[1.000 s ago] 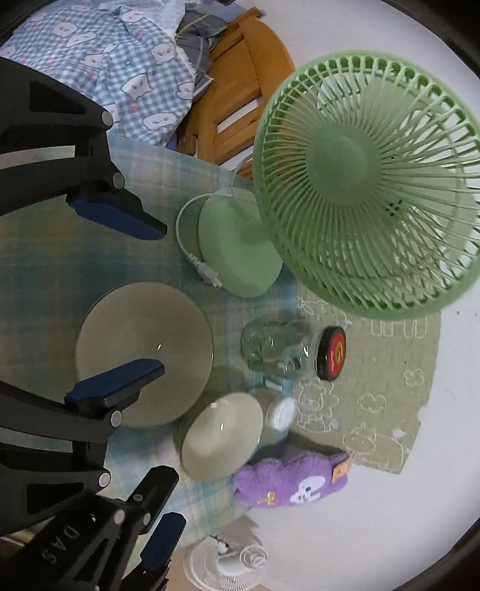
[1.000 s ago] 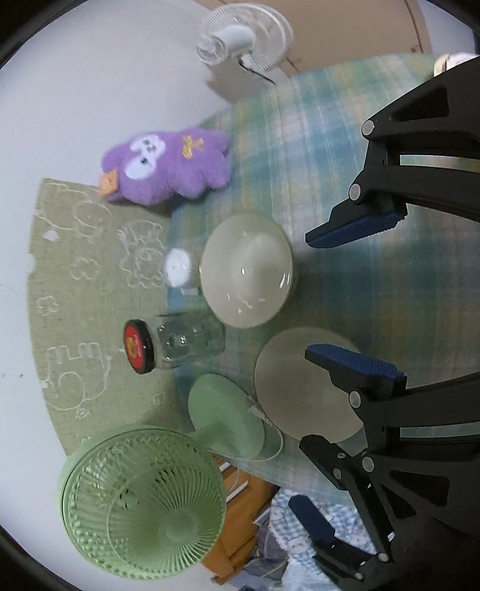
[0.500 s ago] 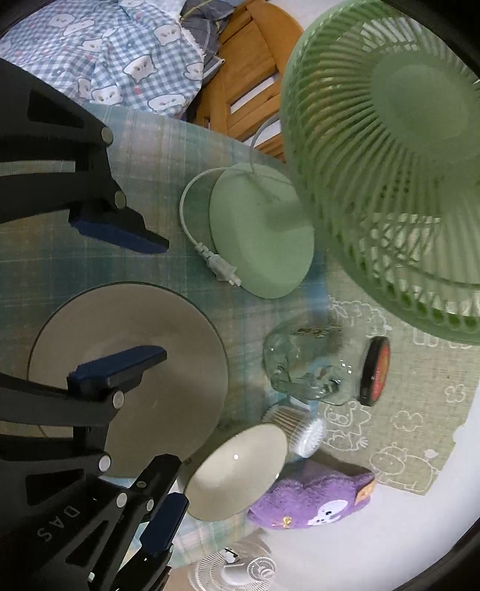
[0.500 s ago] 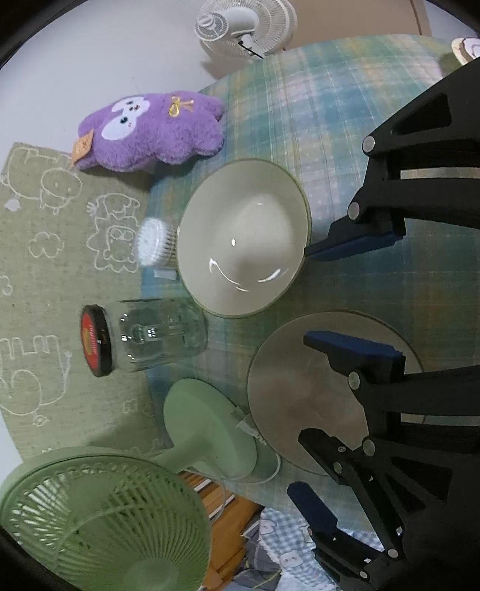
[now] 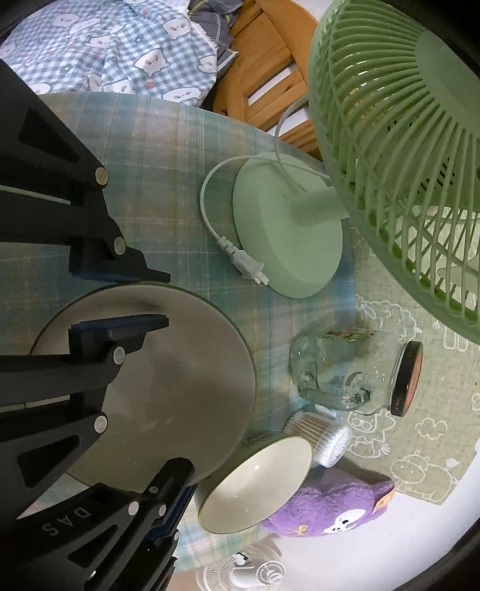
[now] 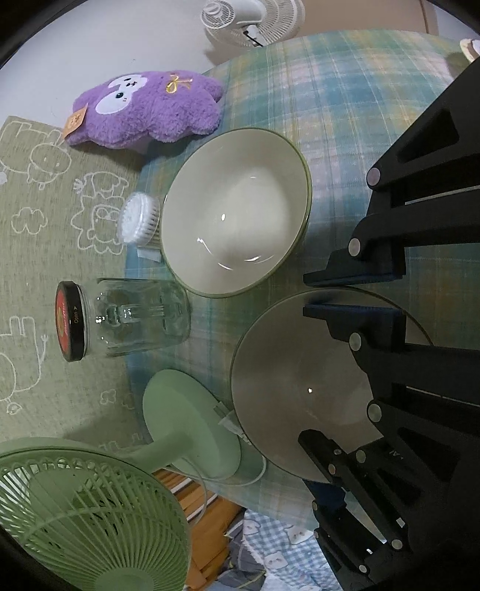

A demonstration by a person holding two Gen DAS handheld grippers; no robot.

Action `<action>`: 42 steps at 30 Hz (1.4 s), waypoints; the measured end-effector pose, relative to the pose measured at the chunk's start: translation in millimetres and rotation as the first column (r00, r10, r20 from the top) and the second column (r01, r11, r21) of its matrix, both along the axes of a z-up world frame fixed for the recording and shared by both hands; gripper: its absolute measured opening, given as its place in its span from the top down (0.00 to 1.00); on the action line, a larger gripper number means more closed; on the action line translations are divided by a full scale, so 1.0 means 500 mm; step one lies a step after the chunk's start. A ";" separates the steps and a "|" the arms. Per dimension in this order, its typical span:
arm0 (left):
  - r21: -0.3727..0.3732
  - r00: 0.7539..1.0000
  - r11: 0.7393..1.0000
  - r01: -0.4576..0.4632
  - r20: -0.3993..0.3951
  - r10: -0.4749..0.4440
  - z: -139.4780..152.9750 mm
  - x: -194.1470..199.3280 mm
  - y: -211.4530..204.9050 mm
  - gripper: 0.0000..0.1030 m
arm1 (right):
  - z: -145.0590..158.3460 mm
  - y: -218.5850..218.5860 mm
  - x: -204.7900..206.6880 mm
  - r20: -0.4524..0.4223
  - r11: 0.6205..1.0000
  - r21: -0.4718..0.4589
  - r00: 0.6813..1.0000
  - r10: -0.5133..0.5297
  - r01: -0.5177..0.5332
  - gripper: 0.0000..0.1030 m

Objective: Organize plates and bowls
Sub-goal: 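Move both grippers to the second grey-beige plate by the fan and grasp its rim, then carry the second grey-beige plate with both grippers toward the plate stack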

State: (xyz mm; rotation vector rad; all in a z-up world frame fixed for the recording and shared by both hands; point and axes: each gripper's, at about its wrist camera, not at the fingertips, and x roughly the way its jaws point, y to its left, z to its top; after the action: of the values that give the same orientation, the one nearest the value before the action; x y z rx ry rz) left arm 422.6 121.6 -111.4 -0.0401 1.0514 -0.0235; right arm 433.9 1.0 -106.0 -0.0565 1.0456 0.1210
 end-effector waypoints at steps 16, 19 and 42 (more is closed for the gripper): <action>0.003 1.000 1.000 -0.012 0.008 0.012 0.035 -0.056 -0.024 0.88 | 0.038 -0.025 -0.067 -0.017 0.999 0.028 1.000 -0.017 0.017 0.88; 0.003 1.000 1.000 -0.013 0.015 0.013 0.044 -0.073 -0.030 0.88 | 0.048 -0.032 -0.084 -0.014 0.999 0.031 1.000 -0.017 0.017 0.88; 0.005 0.997 1.000 -0.021 0.081 0.021 0.155 -0.246 -0.120 0.88 | 0.157 -0.130 -0.273 0.037 0.999 0.046 0.999 -0.012 0.011 0.88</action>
State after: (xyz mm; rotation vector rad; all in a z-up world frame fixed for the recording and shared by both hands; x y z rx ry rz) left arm 299.7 61.9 -33.7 -0.0448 0.9702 -0.0029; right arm 297.6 -64.1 -27.5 -0.0114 1.0053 0.1327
